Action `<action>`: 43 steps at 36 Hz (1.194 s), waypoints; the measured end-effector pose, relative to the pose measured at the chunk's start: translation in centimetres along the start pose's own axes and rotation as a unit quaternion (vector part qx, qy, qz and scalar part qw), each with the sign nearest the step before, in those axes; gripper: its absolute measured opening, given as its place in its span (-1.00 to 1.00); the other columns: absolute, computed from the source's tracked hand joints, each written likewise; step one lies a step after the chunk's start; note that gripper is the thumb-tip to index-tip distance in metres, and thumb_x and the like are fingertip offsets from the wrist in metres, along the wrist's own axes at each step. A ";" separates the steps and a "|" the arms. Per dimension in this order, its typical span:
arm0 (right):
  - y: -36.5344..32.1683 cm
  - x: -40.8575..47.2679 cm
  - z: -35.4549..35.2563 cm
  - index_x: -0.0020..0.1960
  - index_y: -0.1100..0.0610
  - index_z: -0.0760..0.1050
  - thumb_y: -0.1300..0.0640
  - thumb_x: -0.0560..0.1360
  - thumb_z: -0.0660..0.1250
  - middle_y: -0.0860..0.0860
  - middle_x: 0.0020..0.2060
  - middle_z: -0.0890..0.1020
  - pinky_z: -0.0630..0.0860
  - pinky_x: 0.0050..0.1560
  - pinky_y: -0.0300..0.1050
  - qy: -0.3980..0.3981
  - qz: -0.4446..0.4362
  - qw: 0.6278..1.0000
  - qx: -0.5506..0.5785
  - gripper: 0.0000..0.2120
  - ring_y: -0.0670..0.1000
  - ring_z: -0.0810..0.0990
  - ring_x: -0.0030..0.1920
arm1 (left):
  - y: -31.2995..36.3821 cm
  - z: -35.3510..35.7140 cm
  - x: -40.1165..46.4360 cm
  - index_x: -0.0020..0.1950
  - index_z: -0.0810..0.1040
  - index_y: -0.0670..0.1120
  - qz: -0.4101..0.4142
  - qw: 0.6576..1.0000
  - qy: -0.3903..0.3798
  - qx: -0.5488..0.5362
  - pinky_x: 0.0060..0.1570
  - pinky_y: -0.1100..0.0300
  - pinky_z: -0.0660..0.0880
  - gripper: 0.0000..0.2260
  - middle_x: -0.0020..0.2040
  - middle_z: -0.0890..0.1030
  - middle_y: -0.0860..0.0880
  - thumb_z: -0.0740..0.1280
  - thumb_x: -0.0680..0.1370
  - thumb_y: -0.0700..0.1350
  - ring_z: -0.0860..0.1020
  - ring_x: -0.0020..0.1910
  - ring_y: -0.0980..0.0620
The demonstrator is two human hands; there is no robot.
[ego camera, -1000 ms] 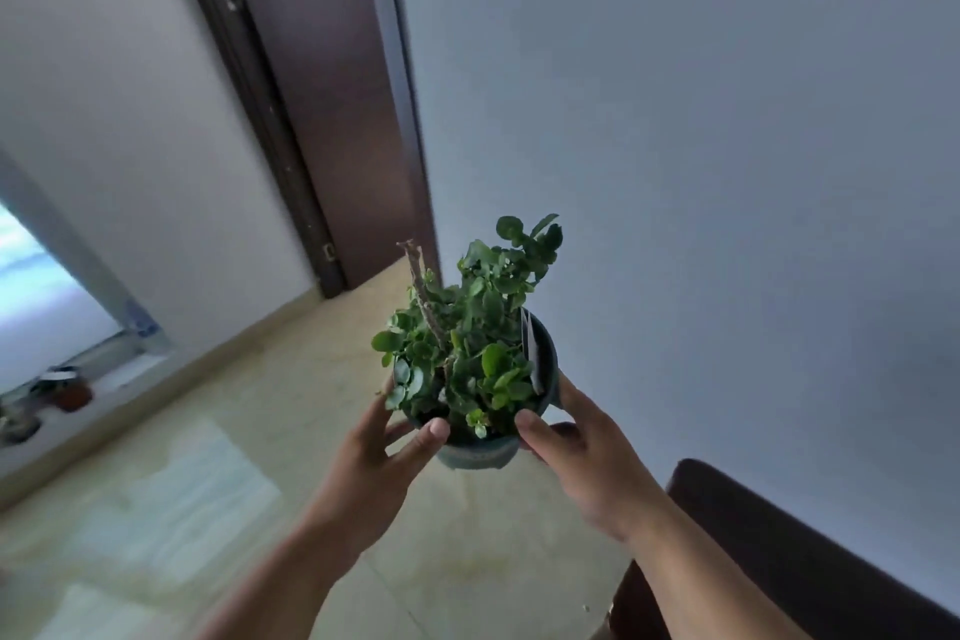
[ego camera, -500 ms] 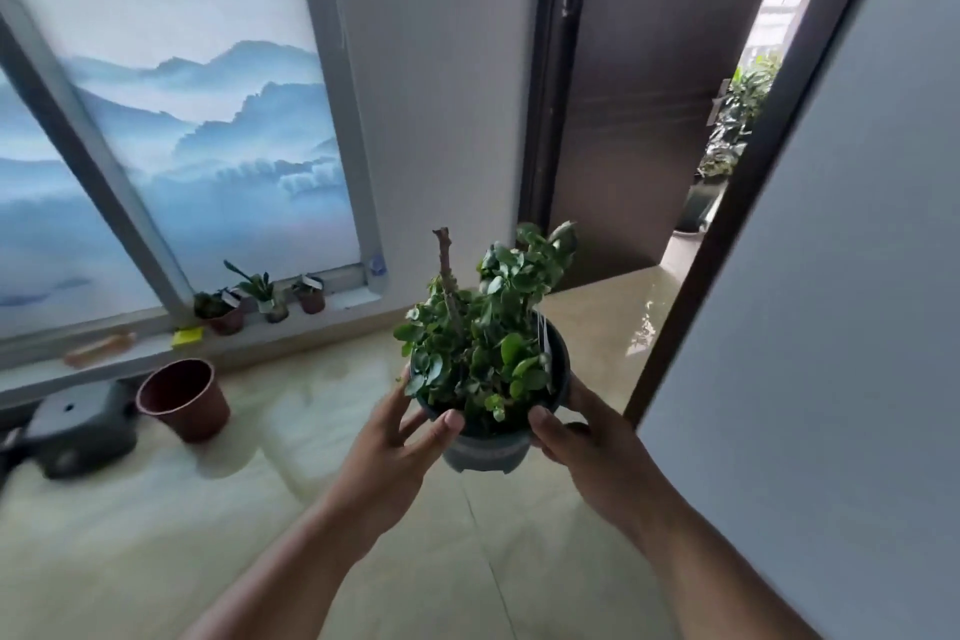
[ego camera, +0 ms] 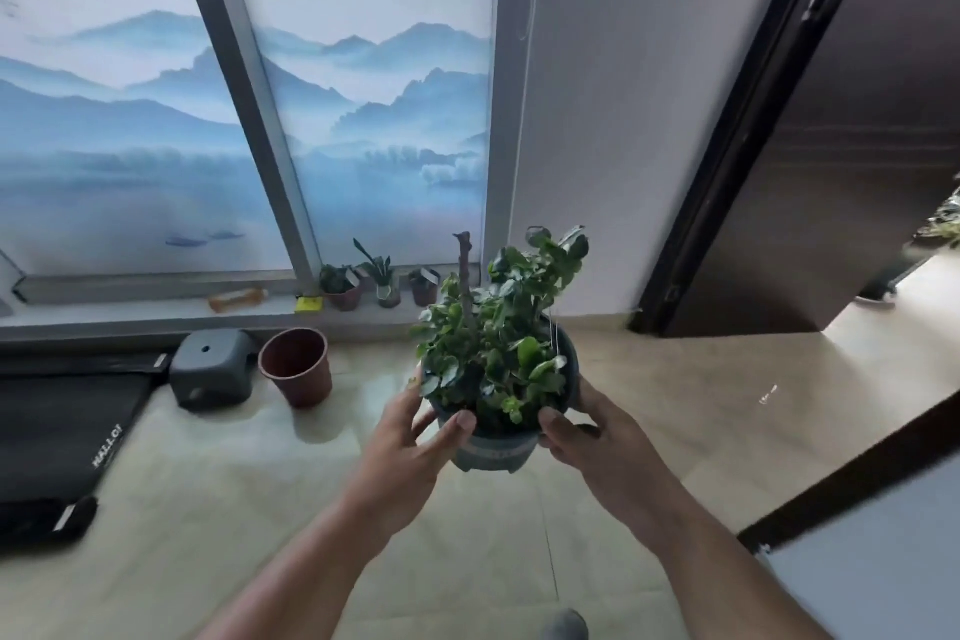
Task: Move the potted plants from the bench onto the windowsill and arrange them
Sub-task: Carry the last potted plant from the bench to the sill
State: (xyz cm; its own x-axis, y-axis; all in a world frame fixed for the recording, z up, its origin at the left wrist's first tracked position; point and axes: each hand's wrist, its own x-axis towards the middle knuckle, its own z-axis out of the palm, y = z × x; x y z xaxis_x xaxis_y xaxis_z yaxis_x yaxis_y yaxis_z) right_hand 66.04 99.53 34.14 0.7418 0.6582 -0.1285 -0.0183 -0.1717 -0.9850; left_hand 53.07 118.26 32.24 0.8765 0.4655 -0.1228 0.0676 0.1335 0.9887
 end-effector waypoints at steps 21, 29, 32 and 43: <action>-1.3 34.1 -4.8 0.27 -0.23 0.58 -0.02 0.58 0.42 -0.21 0.13 0.70 0.52 0.34 0.21 -0.058 0.068 0.996 -0.029 -0.73 0.07 0.70 0.08 | 2.2 -3.0 31.3 0.41 0.44 0.18 -0.052 0.997 0.058 0.011 0.32 0.08 0.45 -0.45 0.37 0.55 0.13 0.50 0.45 0.15 0.45 0.41 0.12; -1.5 45.4 -3.2 0.18 -0.27 0.61 -0.03 0.58 0.42 -0.22 0.12 0.70 0.52 0.34 0.18 -0.056 0.095 0.993 -0.030 -0.78 0.09 0.69 0.10 | 1.0 -7.4 42.4 0.41 0.39 0.30 -0.071 0.996 0.047 0.004 0.34 0.05 0.45 -0.43 0.40 0.50 0.17 0.48 0.43 0.17 0.43 0.41 0.18; -1.5 49.5 -2.3 0.24 -0.26 0.59 -0.06 0.55 0.44 -0.23 0.12 0.70 0.54 0.33 0.14 -0.038 0.112 0.992 -0.030 -0.73 0.08 0.69 0.12 | 0.3 -9.2 47.2 0.37 0.41 0.33 -0.072 0.996 0.043 0.016 0.39 -0.03 0.43 -0.40 0.40 0.50 0.17 0.49 0.36 0.27 0.42 0.42 0.16; -0.1 62.1 -2.3 0.21 -0.11 0.64 -0.09 0.38 0.49 -0.07 0.08 0.73 0.60 0.26 0.06 0.024 0.169 0.985 0.015 -0.60 0.01 0.72 0.05 | 0.0 -11.4 61.0 0.26 0.42 0.41 -0.069 0.997 0.004 0.022 0.20 0.31 0.49 -0.55 0.31 0.51 0.19 0.44 0.55 -0.06 0.46 0.27 0.36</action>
State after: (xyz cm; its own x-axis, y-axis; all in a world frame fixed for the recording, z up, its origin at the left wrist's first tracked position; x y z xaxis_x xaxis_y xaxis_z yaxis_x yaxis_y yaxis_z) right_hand 113.68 138.76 26.51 0.7207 0.5310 -0.4457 -0.2903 -0.3527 -0.8896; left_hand 101.09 156.61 23.74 0.8535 0.4527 -0.2582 0.2080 0.1584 0.9652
